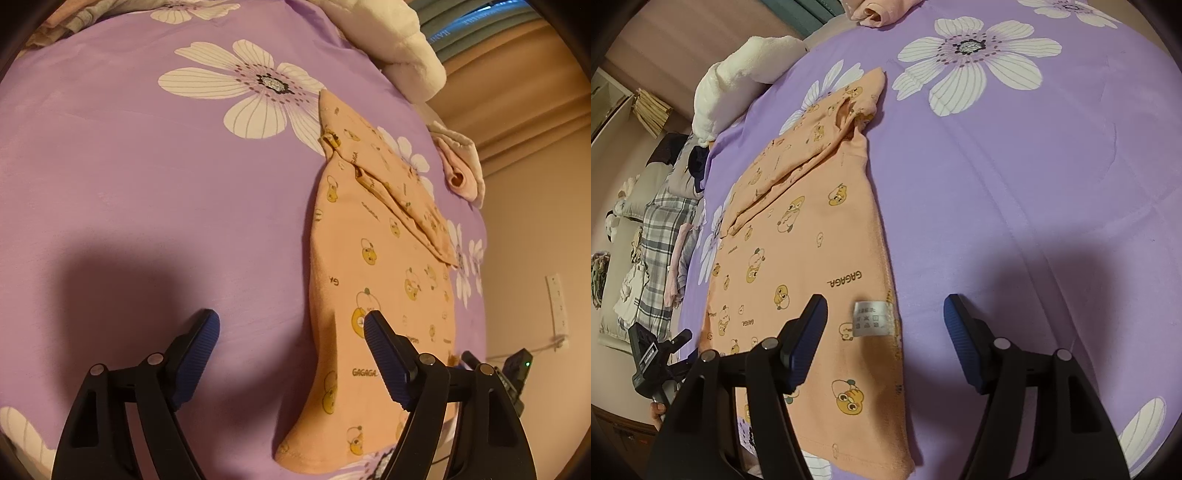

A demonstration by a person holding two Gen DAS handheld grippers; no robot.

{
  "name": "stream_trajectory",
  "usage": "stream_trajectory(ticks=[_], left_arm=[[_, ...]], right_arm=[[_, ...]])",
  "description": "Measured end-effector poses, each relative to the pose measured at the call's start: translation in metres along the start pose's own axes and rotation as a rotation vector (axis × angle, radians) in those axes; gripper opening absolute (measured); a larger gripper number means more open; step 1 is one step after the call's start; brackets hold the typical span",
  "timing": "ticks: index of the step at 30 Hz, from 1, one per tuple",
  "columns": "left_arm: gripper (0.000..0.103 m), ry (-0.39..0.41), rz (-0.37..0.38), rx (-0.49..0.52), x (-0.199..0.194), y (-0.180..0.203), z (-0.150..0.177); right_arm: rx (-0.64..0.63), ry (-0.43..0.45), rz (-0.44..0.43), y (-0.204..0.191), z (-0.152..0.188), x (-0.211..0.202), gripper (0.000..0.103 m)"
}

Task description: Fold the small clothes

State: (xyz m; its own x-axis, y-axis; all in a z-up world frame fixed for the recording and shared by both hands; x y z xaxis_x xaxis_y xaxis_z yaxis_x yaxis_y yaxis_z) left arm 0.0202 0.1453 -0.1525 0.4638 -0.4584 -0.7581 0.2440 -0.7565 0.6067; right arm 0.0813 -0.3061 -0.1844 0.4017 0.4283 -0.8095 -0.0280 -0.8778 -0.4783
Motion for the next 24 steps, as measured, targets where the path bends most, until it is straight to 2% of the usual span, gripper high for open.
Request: stream_trajectory(ticks=[11,16,24], left_arm=[[0.080,-0.026,0.003,0.025,0.009,0.009,-0.001],[0.089,-0.033,0.022,0.033,0.016,0.014,-0.005],[0.089,-0.052,0.050,0.046,0.027,0.026,-0.015]], right_arm=[[-0.038,-0.020,-0.030,-0.015,0.002,0.011,0.067],[-0.074,-0.033,-0.045,-0.026,0.004,0.018,0.067],[-0.101,-0.040,-0.053,-0.036,0.003,0.026,0.067]])
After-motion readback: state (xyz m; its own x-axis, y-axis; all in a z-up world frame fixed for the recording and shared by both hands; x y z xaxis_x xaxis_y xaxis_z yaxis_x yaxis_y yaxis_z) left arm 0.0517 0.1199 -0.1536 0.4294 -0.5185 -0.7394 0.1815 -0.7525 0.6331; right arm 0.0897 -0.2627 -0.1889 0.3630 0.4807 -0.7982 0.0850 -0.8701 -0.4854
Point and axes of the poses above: each gripper's, at about its wrist camera, not at the fingertips, and x roughly the way its jaws point, y to its right, z to its underside, the point moved 5 cm from there along x, roughly the way its jaws point, and after that the axes turned 4 degrees about -y, right-handed, at the moved point
